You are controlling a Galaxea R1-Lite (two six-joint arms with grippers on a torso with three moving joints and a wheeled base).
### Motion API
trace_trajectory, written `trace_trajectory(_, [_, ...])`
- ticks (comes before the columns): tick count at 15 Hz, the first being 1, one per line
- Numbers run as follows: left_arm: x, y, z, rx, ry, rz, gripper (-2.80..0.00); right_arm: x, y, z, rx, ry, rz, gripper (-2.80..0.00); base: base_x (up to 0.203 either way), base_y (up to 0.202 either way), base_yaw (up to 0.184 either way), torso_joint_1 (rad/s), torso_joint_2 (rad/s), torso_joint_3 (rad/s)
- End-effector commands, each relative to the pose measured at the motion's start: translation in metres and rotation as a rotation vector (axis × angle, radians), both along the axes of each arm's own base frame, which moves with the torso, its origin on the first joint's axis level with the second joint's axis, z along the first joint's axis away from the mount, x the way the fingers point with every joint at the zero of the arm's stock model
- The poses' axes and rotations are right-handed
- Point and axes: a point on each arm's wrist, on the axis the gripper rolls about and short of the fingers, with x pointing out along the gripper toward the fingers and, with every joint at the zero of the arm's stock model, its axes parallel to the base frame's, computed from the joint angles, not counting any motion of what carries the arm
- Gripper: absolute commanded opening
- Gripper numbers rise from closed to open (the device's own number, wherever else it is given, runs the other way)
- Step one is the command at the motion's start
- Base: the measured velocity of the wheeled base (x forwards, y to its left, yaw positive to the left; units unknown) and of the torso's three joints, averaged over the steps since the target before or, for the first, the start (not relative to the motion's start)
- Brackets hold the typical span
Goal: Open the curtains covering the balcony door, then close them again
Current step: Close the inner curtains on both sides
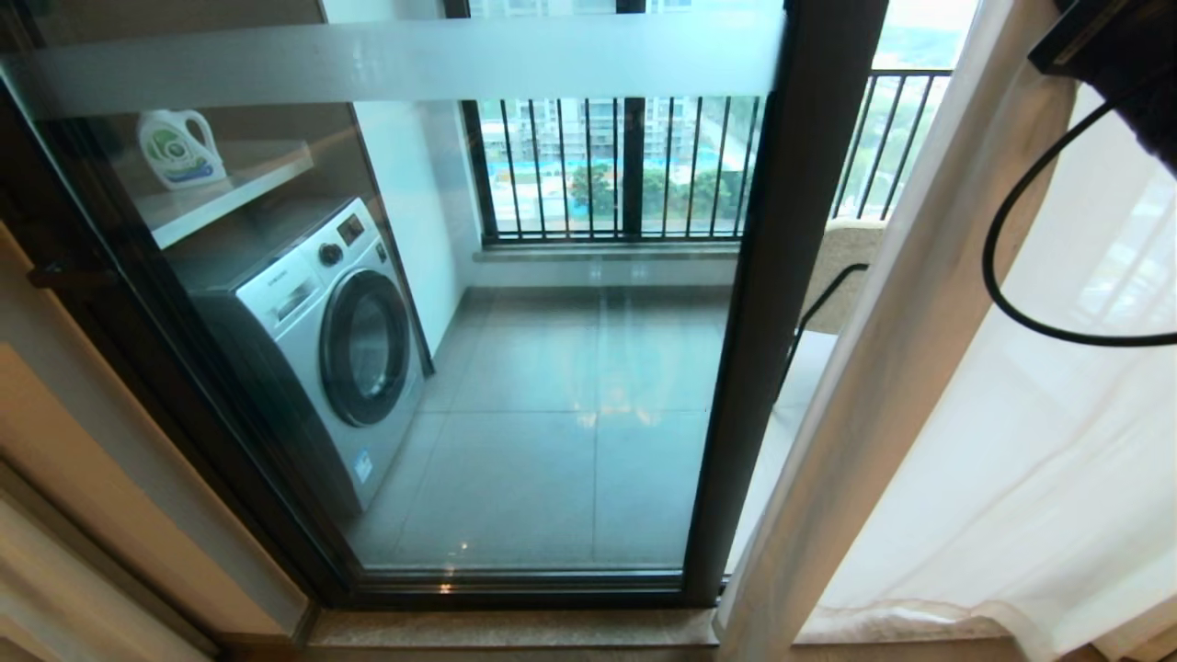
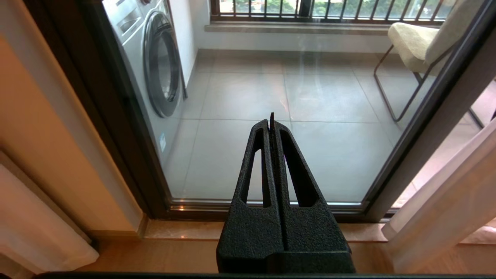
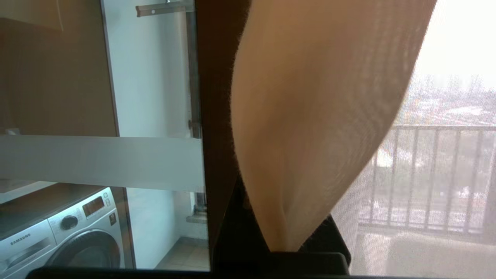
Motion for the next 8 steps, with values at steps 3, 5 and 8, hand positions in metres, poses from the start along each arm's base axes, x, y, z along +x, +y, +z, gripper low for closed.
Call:
trace_trajectory(3, [0.0000,0.0000,-0.0001,0.000,0.000,0.000,-2.80,-0.0008,0.0001,0.0008,0.002,-0.007,0.001,-2.80,0.000,0.192,0.004,0.002,0.00,0.004])
trace_trajectory(5, [0.0000,0.0000,0.0000,0.000,0.000,0.000,-2.80,-0.0006,0.0001,0.0001,0.001,-0.005,0.001,-2.80,0.000,0.189,-0.001,0.005,0.00,0.004])
trace_trajectory(8, [0.0000,0.0000,-0.0001,0.000,0.000,0.000,-2.80,-0.0008,0.0001,-0.0007,0.000,-0.003,0.000,-2.80,0.000,0.191,0.001,0.005,0.00,0.004])
